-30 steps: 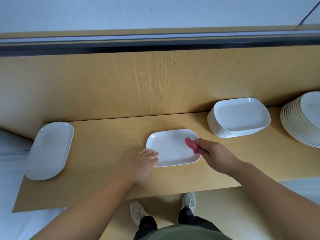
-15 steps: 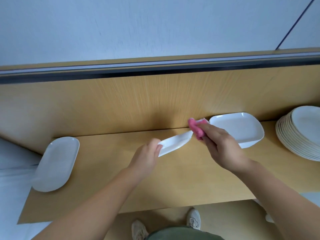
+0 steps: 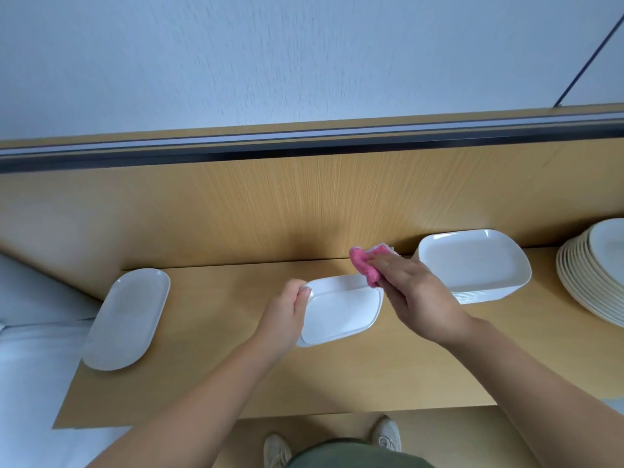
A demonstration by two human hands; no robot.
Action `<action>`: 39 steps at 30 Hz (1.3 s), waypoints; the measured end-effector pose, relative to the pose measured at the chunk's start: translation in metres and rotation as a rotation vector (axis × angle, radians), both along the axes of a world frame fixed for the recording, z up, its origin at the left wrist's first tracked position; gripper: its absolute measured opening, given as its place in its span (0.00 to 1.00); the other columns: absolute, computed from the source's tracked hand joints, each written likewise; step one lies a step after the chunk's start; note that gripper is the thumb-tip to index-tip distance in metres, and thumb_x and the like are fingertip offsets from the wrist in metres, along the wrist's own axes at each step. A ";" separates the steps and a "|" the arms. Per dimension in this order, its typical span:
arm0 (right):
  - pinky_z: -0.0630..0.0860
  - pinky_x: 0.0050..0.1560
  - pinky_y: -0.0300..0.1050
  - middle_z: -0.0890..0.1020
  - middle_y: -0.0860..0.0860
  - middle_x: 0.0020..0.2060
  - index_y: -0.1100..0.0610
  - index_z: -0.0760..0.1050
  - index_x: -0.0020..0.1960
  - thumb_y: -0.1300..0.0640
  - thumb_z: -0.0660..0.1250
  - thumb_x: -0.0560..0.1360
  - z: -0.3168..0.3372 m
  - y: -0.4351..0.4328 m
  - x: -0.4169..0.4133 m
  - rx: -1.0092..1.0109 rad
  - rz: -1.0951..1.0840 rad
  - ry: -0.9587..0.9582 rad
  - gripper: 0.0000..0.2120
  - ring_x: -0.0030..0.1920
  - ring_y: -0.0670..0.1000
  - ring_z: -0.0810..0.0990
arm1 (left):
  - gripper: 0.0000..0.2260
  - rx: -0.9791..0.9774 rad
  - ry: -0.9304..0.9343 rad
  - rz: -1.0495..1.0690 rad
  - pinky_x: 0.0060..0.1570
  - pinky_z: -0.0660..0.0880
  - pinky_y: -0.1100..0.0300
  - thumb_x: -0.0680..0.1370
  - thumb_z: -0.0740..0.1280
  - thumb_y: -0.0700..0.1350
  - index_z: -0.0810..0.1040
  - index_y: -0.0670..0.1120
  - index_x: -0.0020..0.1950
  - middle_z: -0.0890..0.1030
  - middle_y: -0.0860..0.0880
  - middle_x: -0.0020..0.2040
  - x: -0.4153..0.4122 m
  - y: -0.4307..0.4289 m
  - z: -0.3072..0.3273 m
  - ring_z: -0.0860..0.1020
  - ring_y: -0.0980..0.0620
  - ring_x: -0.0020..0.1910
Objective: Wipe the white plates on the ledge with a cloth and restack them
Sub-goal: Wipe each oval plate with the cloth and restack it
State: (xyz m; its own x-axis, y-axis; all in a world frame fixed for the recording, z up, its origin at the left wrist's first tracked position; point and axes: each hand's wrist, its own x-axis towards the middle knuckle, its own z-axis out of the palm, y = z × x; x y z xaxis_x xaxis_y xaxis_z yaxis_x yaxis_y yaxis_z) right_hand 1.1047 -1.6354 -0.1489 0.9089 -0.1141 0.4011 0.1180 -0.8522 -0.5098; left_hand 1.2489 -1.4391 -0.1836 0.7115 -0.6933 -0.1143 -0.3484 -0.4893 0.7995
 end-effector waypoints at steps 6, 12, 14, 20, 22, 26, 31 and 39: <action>0.75 0.51 0.55 0.79 0.47 0.54 0.60 0.76 0.57 0.63 0.59 0.81 -0.019 0.005 0.010 -0.021 -0.009 0.060 0.09 0.58 0.52 0.78 | 0.09 0.074 0.012 0.010 0.41 0.67 0.62 0.83 0.56 0.47 0.75 0.48 0.57 0.77 0.53 0.44 0.015 0.000 -0.003 0.75 0.50 0.46; 0.75 0.53 0.51 0.80 0.46 0.58 0.56 0.77 0.59 0.62 0.60 0.79 -0.038 0.009 0.026 -0.139 -0.031 0.133 0.12 0.60 0.49 0.77 | 0.25 0.317 -0.027 -0.092 0.63 0.69 0.56 0.80 0.64 0.48 0.63 0.47 0.76 0.69 0.52 0.70 0.034 0.004 -0.004 0.72 0.51 0.63; 0.72 0.55 0.47 0.79 0.46 0.61 0.54 0.76 0.62 0.60 0.60 0.79 -0.045 0.013 0.036 -0.168 -0.015 0.178 0.14 0.62 0.49 0.76 | 0.25 0.346 -0.039 -0.092 0.64 0.68 0.55 0.79 0.65 0.47 0.65 0.46 0.75 0.70 0.50 0.69 0.037 0.004 -0.005 0.71 0.50 0.65; 0.76 0.57 0.56 0.79 0.52 0.62 0.56 0.75 0.65 0.60 0.68 0.73 -0.075 0.032 0.068 -0.308 0.037 0.335 0.20 0.63 0.57 0.77 | 0.10 0.311 0.008 -0.090 0.53 0.73 0.52 0.76 0.67 0.43 0.77 0.46 0.57 0.77 0.48 0.53 0.038 0.000 -0.012 0.76 0.46 0.52; 0.74 0.59 0.62 0.76 0.56 0.65 0.57 0.69 0.71 0.52 0.60 0.77 -0.083 0.037 0.070 -0.356 0.002 0.422 0.23 0.65 0.63 0.75 | 0.12 0.302 0.052 -0.078 0.54 0.73 0.53 0.76 0.68 0.42 0.76 0.46 0.60 0.78 0.48 0.54 0.039 -0.001 -0.015 0.76 0.48 0.53; 0.70 0.64 0.65 0.75 0.56 0.66 0.59 0.68 0.73 0.48 0.50 0.80 -0.094 0.042 0.073 -0.332 0.000 0.480 0.26 0.66 0.66 0.72 | 0.14 0.336 0.115 -0.064 0.54 0.74 0.51 0.77 0.67 0.43 0.73 0.45 0.62 0.78 0.47 0.55 0.040 -0.004 -0.023 0.76 0.47 0.54; 0.65 0.70 0.60 0.72 0.54 0.68 0.58 0.65 0.75 0.47 0.47 0.81 -0.103 0.022 0.071 -0.230 0.023 0.553 0.27 0.70 0.61 0.68 | 0.13 0.364 0.133 -0.023 0.52 0.75 0.51 0.76 0.67 0.43 0.74 0.45 0.60 0.79 0.47 0.53 0.043 -0.005 -0.031 0.77 0.47 0.52; 0.54 0.76 0.54 0.61 0.53 0.76 0.55 0.56 0.78 0.44 0.47 0.80 -0.116 0.011 0.042 0.123 -0.250 0.617 0.29 0.77 0.55 0.55 | 0.12 0.350 0.227 0.063 0.44 0.74 0.59 0.75 0.69 0.43 0.76 0.46 0.58 0.79 0.49 0.51 0.044 -0.002 -0.040 0.77 0.50 0.50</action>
State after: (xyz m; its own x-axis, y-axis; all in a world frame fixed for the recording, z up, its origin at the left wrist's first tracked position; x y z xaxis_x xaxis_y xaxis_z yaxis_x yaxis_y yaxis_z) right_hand 1.1469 -1.6242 -0.2648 0.9076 -0.3624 -0.2119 -0.4188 -0.7472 -0.5160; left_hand 1.2930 -1.4414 -0.2235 0.6810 -0.5403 -0.4942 -0.1428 -0.7600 0.6341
